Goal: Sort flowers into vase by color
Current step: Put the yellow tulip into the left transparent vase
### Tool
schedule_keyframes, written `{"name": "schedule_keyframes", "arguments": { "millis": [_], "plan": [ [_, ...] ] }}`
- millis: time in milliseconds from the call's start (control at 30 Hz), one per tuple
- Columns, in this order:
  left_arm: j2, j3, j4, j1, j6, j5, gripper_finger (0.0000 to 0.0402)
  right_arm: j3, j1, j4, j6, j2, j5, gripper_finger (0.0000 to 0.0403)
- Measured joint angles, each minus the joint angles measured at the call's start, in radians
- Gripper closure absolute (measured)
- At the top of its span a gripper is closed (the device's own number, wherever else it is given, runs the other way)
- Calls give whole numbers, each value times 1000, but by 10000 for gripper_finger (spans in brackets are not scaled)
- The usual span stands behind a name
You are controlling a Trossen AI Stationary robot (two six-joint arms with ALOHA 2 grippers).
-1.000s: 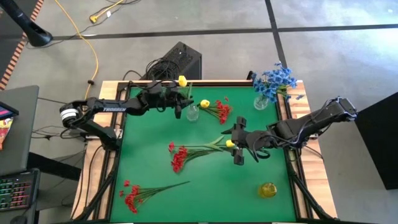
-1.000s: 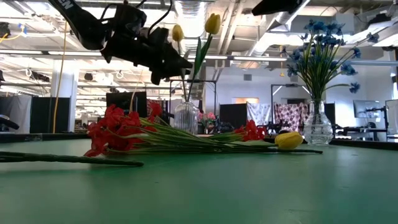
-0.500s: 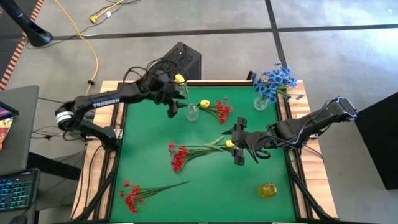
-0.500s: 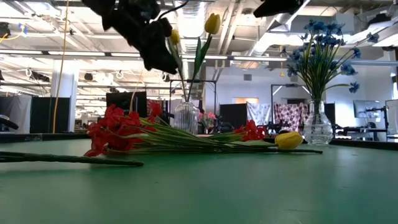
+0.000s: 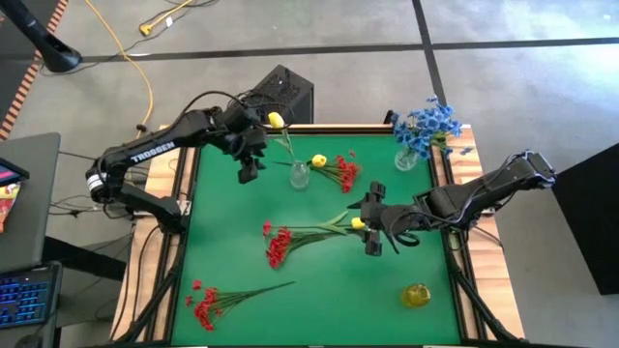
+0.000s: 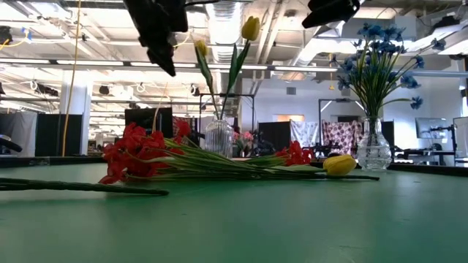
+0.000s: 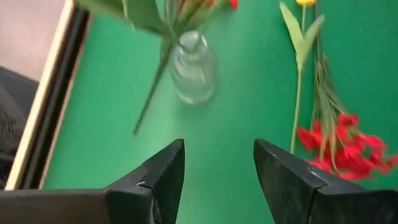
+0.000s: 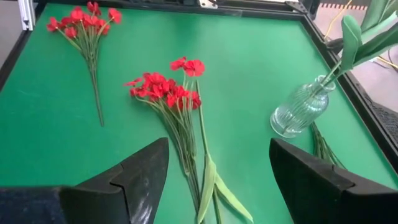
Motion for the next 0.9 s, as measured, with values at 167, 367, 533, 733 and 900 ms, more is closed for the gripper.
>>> {"name": "schedule_keyframes", "arguments": {
  "millis": [167,367,533,733,900],
  "plan": [
    [-9,17,-98,-26,-52,2,223,0,0,-8,22,23,-25,97],
    [-51,-72,-97,-132,-117,54,224,0,0,-14,39,111,-53,97],
    [-116,-159,-76,-267,-205,30,224,0,0,-20,34,203,-81,97],
    [-225,-320,97,-472,-377,-53,224,0,-1,-21,39,299,-84,97],
    [-273,-496,377,-625,-500,-161,224,0,-24,-33,69,334,-84,97]
  ]
}}
